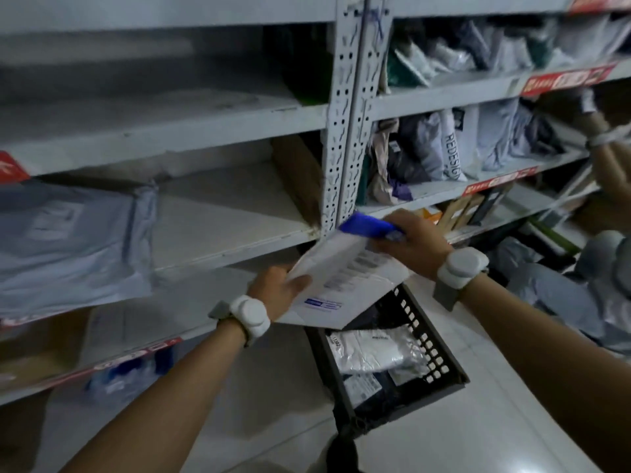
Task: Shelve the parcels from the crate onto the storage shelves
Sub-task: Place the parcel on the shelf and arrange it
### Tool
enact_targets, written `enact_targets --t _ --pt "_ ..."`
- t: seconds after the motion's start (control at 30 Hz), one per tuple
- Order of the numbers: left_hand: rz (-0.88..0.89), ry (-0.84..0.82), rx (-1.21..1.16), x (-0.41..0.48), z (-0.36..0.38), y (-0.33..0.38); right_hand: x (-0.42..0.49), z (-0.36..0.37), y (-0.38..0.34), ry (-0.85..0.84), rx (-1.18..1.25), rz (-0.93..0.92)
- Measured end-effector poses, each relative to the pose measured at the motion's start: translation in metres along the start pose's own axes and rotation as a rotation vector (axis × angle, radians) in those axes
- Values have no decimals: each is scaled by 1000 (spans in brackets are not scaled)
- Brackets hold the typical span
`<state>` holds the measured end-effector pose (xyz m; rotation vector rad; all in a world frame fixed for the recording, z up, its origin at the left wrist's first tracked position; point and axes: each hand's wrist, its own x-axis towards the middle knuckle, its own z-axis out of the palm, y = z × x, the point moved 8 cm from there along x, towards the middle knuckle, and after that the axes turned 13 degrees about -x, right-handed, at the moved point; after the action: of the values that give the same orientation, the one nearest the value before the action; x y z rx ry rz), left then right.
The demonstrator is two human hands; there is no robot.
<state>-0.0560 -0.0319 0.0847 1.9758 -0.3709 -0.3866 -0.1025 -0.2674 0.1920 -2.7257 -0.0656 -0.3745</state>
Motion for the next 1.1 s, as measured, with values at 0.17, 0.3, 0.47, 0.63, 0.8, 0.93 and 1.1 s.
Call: enact_targets --t 0.17,0.3,0.47,0.63,0.8,0.93,1.1 --pt "92 211 -260 -53 -73 33 -17 -54 -57 485 83 166" --pt "204 338 -416 -89 -129 66 -11 -34 -69 394 511 245" --pt "278 410 -521 -130 -184 94 -9 30 -100 -62 998 294" --pt "240 390 -632 -155 -203 80 -15 17 -145 59 1145 162" --pt "-20 275 -731 -170 -177 38 -16 13 -155 161 1199 228" --pt "-98 171 -772 -183 -167 11 -17 19 -157 199 1156 281" --pt "-87 190 -809 -187 -179 -6 -18 34 -171 192 1094 325"
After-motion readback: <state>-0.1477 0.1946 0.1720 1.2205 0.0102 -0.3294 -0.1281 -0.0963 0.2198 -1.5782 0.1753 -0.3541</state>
